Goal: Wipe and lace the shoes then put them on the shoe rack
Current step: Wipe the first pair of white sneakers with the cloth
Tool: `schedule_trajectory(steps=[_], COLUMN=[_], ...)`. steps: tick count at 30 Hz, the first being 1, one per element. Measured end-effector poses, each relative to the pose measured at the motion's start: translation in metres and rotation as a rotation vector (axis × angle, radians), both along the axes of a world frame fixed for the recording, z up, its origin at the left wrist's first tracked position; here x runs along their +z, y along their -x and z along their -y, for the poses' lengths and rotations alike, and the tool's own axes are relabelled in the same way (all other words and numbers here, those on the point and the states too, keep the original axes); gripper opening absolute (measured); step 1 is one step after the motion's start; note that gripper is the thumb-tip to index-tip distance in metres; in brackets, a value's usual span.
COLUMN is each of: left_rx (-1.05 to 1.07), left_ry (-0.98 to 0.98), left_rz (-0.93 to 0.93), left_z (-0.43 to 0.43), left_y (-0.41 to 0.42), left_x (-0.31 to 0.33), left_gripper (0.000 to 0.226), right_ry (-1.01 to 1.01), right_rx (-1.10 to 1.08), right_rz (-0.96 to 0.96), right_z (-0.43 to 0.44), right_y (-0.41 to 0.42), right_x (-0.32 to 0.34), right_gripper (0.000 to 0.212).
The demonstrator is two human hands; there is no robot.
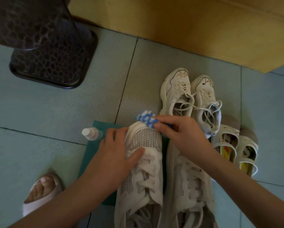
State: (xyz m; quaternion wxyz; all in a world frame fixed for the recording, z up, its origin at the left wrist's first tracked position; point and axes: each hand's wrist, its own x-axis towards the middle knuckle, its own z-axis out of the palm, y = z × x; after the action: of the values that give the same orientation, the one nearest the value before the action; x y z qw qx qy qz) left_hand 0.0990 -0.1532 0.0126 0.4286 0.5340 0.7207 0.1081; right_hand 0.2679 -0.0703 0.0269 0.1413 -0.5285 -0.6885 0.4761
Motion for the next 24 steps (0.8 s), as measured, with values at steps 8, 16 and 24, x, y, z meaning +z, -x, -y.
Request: schedule_trajectory(steps=[8,16,24], left_rx=[0.047,0.063,0.063], left_ry=[0.047,0.064,0.051], left_rz=[0.073,0.115,0.115], left_z=[-0.001,0.000,0.002], left_y=[0.004,0.007,0.008], left_x=[-0.001,-0.003,-0.004], left_gripper=[0.056,0.059,0.059], right_ry=[-0.128,0.052,-0.178], right_rx=[-0.026,0.168,0.232], right_rz=[0.144,0.286,0.141], right_z=[0.032,0.040,-0.040], right_y=[-0.010,-0.021,0.006], right_x=[0.007,0.020,0.036], right_gripper=[0.017,0.022,0.025])
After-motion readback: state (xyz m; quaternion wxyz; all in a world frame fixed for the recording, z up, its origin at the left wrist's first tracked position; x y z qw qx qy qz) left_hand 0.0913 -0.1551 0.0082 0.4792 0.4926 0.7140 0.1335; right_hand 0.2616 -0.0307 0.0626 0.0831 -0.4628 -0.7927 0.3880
